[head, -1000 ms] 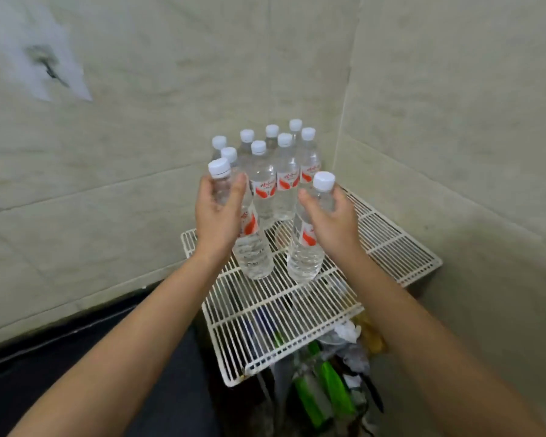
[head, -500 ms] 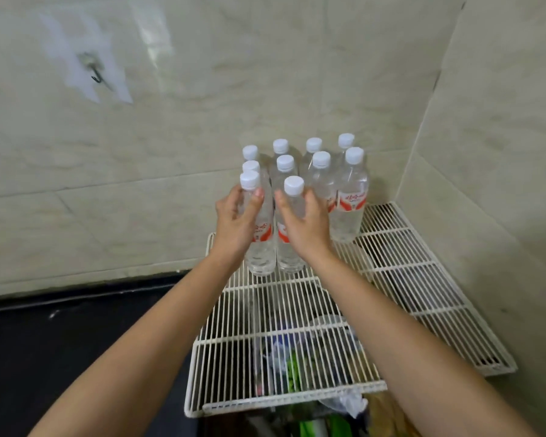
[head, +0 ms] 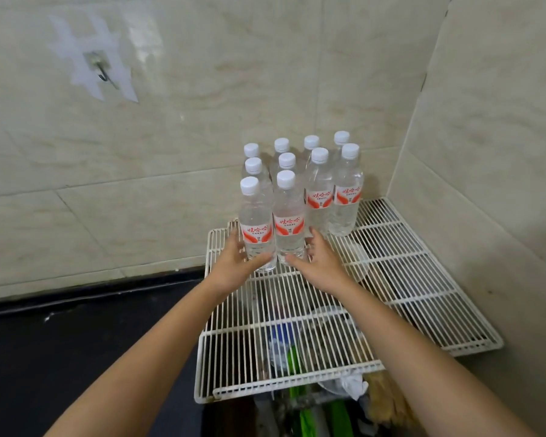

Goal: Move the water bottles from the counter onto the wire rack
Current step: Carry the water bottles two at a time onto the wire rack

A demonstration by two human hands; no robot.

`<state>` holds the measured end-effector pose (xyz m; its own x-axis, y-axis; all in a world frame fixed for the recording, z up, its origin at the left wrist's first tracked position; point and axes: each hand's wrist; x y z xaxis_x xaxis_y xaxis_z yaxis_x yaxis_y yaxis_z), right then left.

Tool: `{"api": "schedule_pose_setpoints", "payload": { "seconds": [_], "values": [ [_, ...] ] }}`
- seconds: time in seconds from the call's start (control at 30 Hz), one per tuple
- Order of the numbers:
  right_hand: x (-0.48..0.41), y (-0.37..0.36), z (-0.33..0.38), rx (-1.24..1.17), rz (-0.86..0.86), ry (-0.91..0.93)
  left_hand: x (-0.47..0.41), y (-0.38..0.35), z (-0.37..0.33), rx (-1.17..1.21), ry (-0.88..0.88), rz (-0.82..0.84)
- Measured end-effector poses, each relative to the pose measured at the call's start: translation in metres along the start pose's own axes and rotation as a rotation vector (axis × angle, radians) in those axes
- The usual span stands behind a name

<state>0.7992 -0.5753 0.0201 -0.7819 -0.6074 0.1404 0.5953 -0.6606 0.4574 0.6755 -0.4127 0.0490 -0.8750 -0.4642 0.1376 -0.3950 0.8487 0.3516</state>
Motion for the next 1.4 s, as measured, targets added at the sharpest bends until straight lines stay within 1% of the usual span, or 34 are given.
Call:
{"api": "schedule_pose_setpoints", "payload": {
  "seconds": [0.07,0.17,0.33,0.53,0.7,0.77,0.8,0.87,0.9,0.97,1.0,1.07,1.13,1.2,1.3,1.4],
  "values": [
    [0.002,-0.001,0.000,0.025,0.005,0.025,-0.001,-0.004,0.006,-0.039,0.025,-0.057],
    [0.004,-0.005,0.002,0.056,-0.013,0.102,-0.001,-0.013,0.007,-0.030,-0.011,-0.111],
    [0.006,-0.006,0.001,0.104,-0.078,0.110,-0.008,-0.024,0.009,0.005,-0.021,-0.186],
    [-0.005,0.000,0.000,0.258,-0.023,0.091,-0.010,-0.024,0.011,0.045,-0.007,-0.164],
    [-0.011,0.008,-0.002,0.278,0.058,0.078,-0.010,-0.024,0.009,0.030,0.022,-0.140],
    [-0.009,0.008,-0.001,0.273,0.070,0.057,-0.007,-0.022,0.007,-0.001,0.016,-0.102],
    [-0.007,0.008,0.000,0.265,0.049,0.039,-0.004,-0.020,0.007,-0.048,0.000,-0.096],
    [0.001,0.008,0.003,0.286,-0.075,0.040,0.004,-0.013,0.006,-0.233,-0.062,-0.146],
    [0.007,0.010,0.007,0.331,-0.182,0.094,0.010,-0.007,0.006,-0.349,-0.102,-0.211],
    [0.019,0.014,0.017,0.440,-0.414,0.294,0.029,0.008,0.005,-0.569,-0.185,-0.365],
    [0.023,0.015,0.022,0.472,-0.502,0.400,0.041,0.016,0.004,-0.665,-0.217,-0.441],
    [0.027,0.011,0.032,0.479,-0.580,0.572,0.065,0.033,0.006,-0.803,-0.242,-0.586],
    [0.031,-0.005,0.040,0.459,-0.593,0.720,0.092,0.048,0.011,-0.876,-0.207,-0.720],
    [0.038,-0.029,0.049,0.450,-0.564,0.814,0.123,0.061,0.020,-0.937,-0.157,-0.838],
    [0.055,-0.080,0.068,0.413,-0.424,0.894,0.176,0.079,0.042,-0.973,-0.054,-0.950],
    [0.078,-0.139,0.091,0.390,-0.270,0.979,0.233,0.101,0.070,-1.015,0.034,-1.020]
  ]
}}
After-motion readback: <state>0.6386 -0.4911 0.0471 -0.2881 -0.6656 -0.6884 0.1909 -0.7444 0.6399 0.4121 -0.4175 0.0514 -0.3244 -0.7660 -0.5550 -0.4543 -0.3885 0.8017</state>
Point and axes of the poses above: each hand's wrist, its own x-axis away from the middle knuckle, its own y-axis out of the back of the hand, z = x × y
